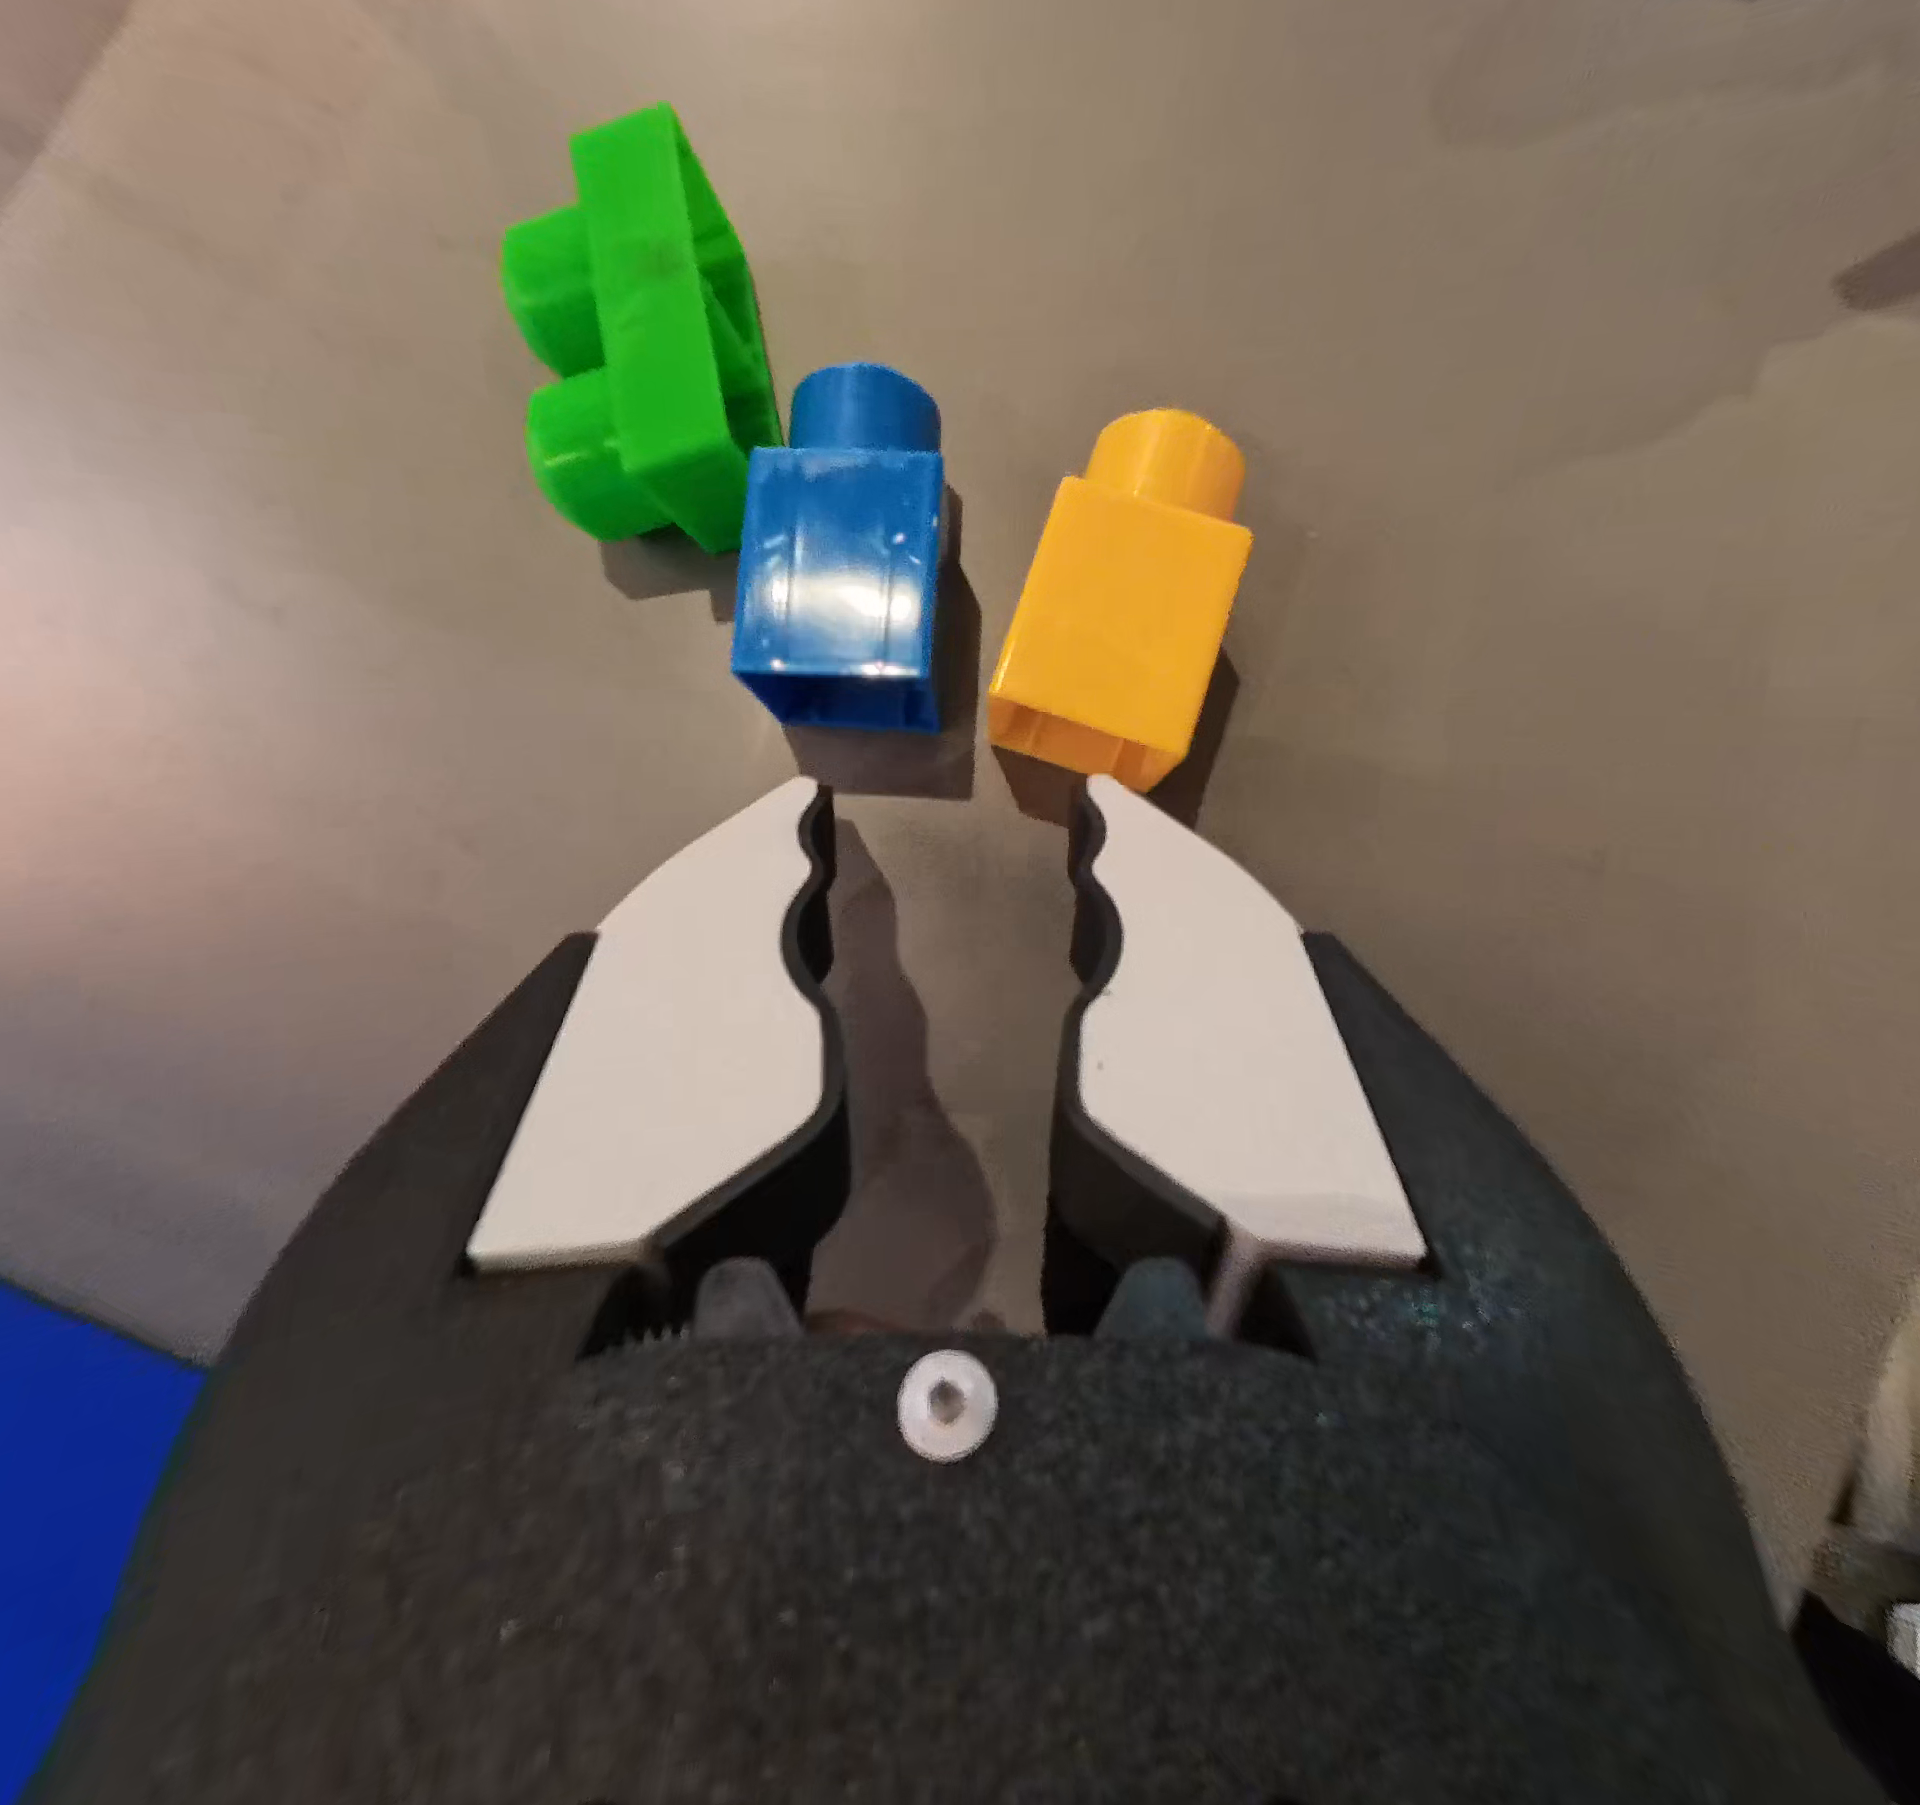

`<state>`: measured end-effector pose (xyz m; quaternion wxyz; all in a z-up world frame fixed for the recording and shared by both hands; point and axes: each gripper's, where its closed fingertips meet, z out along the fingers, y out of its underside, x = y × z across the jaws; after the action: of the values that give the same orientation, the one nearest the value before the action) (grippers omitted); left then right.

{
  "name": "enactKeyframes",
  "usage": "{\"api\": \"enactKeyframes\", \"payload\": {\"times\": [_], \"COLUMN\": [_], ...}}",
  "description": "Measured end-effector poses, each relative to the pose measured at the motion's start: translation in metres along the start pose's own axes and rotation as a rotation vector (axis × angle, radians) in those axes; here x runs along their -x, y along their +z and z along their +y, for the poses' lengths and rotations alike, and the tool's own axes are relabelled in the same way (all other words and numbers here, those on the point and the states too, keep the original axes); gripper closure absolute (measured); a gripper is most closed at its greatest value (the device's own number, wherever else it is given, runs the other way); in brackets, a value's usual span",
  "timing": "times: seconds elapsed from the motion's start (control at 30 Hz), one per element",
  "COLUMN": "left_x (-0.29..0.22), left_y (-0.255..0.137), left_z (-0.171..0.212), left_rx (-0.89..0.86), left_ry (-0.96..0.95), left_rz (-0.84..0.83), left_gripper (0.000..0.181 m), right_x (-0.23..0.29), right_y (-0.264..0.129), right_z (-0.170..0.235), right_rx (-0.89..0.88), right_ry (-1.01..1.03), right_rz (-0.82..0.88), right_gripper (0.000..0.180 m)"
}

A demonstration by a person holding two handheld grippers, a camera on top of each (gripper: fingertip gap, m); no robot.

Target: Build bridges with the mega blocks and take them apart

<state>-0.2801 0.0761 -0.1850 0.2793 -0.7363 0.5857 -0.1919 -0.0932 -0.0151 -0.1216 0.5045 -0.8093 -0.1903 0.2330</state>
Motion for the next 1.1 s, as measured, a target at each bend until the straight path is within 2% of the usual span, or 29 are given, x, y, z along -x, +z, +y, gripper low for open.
{"api": "enactKeyframes", "payload": {"times": [0.2, 0.37, 0.6, 0.67, 0.7, 0.73, 1.1], "left_x": [-0.005, -0.005, -0.005, -0.003, -0.003, -0.004, -0.012], "left_y": [0.002, 0.008, 0.016, 0.018, 0.018, 0.018, 0.027], "left_z": [-0.012, -0.007, -0.014, -0.018, -0.021, -0.023, -0.034], "left_rx": [-0.068, -0.041, -0.094, -0.109, -0.121, -0.13, -0.133], "left_ry": [0.024, 0.052, 0.028, 0.021, 0.026, 0.032, 0.063], "left_rz": [0.048, 0.037, 0.045, 0.027, 0.025, 0.025, 0.019], "left_gripper": [0.138, 0.137, 0.133, 0.142, 0.162, 0.17, 0.171], "right_x": [-0.004, -0.003, -0.002, -0.001, -0.001, -0.001, -0.004], "right_y": [0.004, 0.008, 0.012, 0.012, 0.012, 0.012, 0.01], "right_z": [0.004, 0.006, 0.009, 0.01, 0.01, 0.01, 0.013], "right_rx": [0.01, 0.016, 0.026, 0.026, 0.025, 0.025, 0.03], "right_ry": [0.028, 0.037, 0.043, 0.048, 0.051, 0.054, 0.069], "right_rz": [-0.006, -0.017, -0.031, -0.037, -0.04, -0.042, -0.045], "right_gripper": [0.113, 0.113, 0.113, 0.113, 0.113, 0.113, 0.114]}}
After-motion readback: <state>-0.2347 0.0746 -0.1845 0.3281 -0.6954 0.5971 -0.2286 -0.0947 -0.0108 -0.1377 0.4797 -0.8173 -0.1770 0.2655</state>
